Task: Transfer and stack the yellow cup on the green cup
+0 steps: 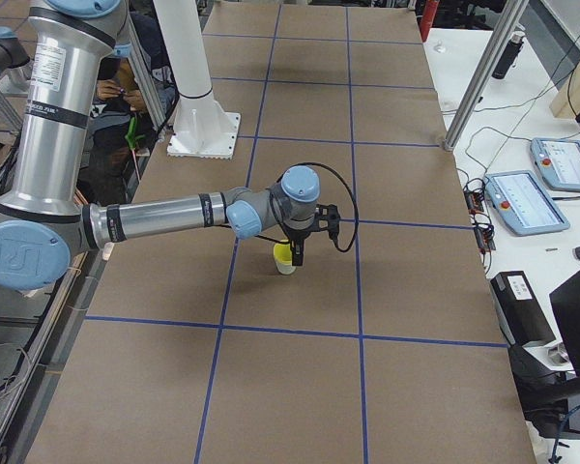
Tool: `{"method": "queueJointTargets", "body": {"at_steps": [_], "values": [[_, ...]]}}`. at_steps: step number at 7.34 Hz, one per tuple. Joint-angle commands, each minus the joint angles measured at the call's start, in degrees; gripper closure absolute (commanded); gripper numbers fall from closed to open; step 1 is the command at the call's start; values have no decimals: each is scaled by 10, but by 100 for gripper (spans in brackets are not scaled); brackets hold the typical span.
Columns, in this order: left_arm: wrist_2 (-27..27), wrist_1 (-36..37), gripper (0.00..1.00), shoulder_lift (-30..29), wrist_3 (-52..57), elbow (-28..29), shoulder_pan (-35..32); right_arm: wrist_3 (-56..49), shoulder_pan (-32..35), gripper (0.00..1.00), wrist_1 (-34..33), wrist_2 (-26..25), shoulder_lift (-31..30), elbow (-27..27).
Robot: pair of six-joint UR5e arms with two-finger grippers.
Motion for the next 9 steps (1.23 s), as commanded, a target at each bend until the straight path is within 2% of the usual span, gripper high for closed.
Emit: {"method": "queueJointTargets", "body": {"at_steps": [1, 4, 5, 8, 9], "values": [[0, 0, 0, 0, 0, 1, 0, -46, 56, 0, -16, -19, 24, -49], [1, 0, 0, 1, 1, 3, 0, -300, 152, 0, -226, -88, 85, -54], [1, 0, 0, 1, 1, 4, 0, -341, 170, 0, -256, -88, 87, -56], [5, 6, 0, 3, -2, 17, -1, -334, 172, 0, -249, -87, 76, -73], [2, 1, 0, 24, 0, 13, -3, -334, 172, 0, -249, -87, 77, -73]]}}
